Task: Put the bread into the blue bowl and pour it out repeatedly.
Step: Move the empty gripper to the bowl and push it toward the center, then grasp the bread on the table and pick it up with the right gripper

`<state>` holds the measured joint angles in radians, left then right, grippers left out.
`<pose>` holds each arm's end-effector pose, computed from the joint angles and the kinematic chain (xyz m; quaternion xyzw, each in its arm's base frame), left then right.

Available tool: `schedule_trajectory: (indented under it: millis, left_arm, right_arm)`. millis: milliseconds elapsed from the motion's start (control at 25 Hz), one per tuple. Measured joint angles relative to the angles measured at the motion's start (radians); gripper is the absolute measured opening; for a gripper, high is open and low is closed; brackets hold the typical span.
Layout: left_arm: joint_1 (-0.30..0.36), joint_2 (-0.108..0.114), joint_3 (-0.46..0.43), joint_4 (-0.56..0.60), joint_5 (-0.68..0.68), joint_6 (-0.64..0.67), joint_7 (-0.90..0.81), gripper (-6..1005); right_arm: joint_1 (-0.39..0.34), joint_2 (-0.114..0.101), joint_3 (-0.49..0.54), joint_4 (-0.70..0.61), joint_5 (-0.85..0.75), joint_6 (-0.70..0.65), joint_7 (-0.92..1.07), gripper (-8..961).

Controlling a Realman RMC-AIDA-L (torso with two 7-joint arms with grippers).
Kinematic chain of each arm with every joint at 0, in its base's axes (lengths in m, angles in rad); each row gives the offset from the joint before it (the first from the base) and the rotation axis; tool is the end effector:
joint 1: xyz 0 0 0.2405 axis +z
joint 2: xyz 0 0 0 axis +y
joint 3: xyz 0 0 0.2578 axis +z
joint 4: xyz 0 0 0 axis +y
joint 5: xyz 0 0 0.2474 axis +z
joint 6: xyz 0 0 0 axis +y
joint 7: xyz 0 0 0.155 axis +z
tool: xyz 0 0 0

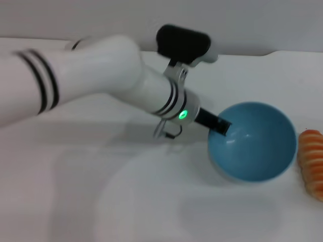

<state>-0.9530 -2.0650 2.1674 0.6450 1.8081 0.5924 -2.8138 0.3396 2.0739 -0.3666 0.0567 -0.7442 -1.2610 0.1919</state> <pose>-0.1365 0.4101 -0.1951 -0.9033 -0.3938 0.0245 0.1686 0.4416 0.2899 0.0150 -0.5493 0.3217 0.2562 0.7274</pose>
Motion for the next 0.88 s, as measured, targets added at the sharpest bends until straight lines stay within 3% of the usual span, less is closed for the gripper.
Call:
schedule_trajectory:
  millis: [80, 200, 240, 320, 560, 600, 680, 880]
  left_arm:
    - [-0.082, 0.000, -0.019, -0.064, 0.018, 0.041, 0.000, -2]
    - [-0.128, 0.000, -0.057, -0.097, 0.057, 0.076, -0.001, -2]
    - [-0.152, 0.000, -0.105, -0.104, 0.130, 0.106, -0.007, -2]
    - [-0.155, 0.000, -0.123, -0.099, 0.165, 0.112, -0.013, -2]
    - [-0.165, 0.003, -0.293, -0.095, 0.422, 0.135, -0.056, -2]
    - [-0.162, 0.006, -0.356, -0.099, 0.484, 0.148, -0.055, -2]
    - [-0.160, 0.006, -0.379, -0.099, 0.512, 0.152, -0.055, -2]
    - [-0.147, 0.007, -0.456, -0.104, 0.630, 0.161, -0.054, -2]
  right_arm:
    - [0.001, 0.000, 0.000, 0.000, -0.001, 0.003, 0.001, 689]
    - [0.012, 0.000, -0.003, 0.002, -0.005, 0.037, 0.006, 689]
    - [0.019, 0.000, -0.005, 0.003, -0.006, 0.051, 0.006, 689]
    - [0.038, 0.000, -0.008, 0.006, -0.006, 0.086, 0.007, 689]
    - [0.110, -0.005, -0.011, -0.001, -0.021, 0.210, 0.144, 689]
    - [0.136, -0.008, -0.013, -0.046, -0.068, 0.296, 0.223, 689]
    - [0.148, -0.007, -0.013, -0.073, -0.088, 0.332, 0.250, 689]
    - [0.241, -0.006, -0.040, -0.205, -0.226, 0.566, 0.442, 689]
